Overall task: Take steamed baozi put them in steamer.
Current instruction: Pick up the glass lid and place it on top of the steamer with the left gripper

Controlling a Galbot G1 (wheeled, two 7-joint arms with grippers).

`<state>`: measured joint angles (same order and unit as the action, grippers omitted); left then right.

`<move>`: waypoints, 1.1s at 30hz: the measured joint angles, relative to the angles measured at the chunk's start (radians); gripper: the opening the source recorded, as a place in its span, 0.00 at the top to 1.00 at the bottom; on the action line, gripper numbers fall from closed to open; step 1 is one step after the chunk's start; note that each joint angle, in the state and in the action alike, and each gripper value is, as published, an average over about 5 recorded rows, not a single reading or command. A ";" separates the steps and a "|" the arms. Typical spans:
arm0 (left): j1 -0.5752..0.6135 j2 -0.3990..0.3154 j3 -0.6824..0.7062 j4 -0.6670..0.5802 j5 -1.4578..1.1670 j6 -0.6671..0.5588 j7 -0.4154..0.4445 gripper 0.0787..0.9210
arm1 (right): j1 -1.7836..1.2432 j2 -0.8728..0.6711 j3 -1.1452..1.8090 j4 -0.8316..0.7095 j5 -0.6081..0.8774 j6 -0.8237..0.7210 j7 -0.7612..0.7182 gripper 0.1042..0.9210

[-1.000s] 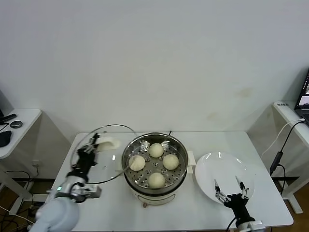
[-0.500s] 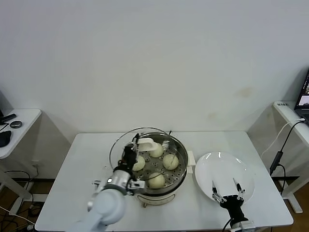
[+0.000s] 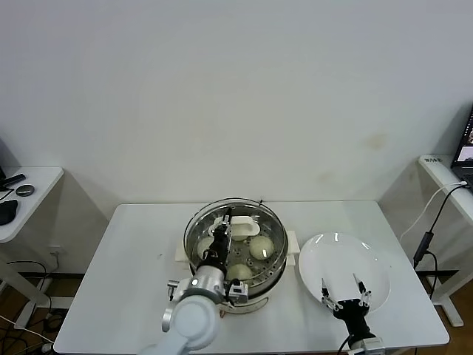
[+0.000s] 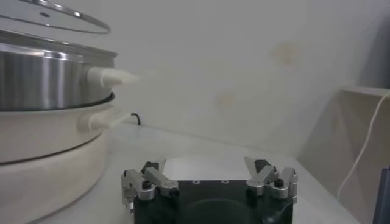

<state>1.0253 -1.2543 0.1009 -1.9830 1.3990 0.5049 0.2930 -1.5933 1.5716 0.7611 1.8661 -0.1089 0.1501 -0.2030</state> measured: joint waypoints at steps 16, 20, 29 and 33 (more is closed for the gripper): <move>0.027 -0.049 0.006 0.036 0.074 -0.006 0.002 0.90 | -0.004 0.001 -0.004 -0.004 -0.009 0.005 -0.003 0.12; 0.033 -0.061 0.006 0.045 0.081 -0.007 -0.006 0.90 | -0.005 -0.001 -0.004 -0.005 -0.010 0.007 -0.003 0.12; 0.049 -0.080 -0.005 0.047 0.069 -0.013 -0.023 0.83 | -0.008 -0.004 -0.006 -0.005 -0.011 0.008 -0.006 0.12; 0.061 -0.077 -0.015 0.032 0.044 -0.017 -0.037 0.68 | -0.010 -0.006 -0.008 -0.003 -0.010 0.007 -0.006 0.12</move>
<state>1.0862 -1.3309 0.0863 -1.9512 1.4426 0.4876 0.2557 -1.6035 1.5654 0.7534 1.8633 -0.1192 0.1571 -0.2087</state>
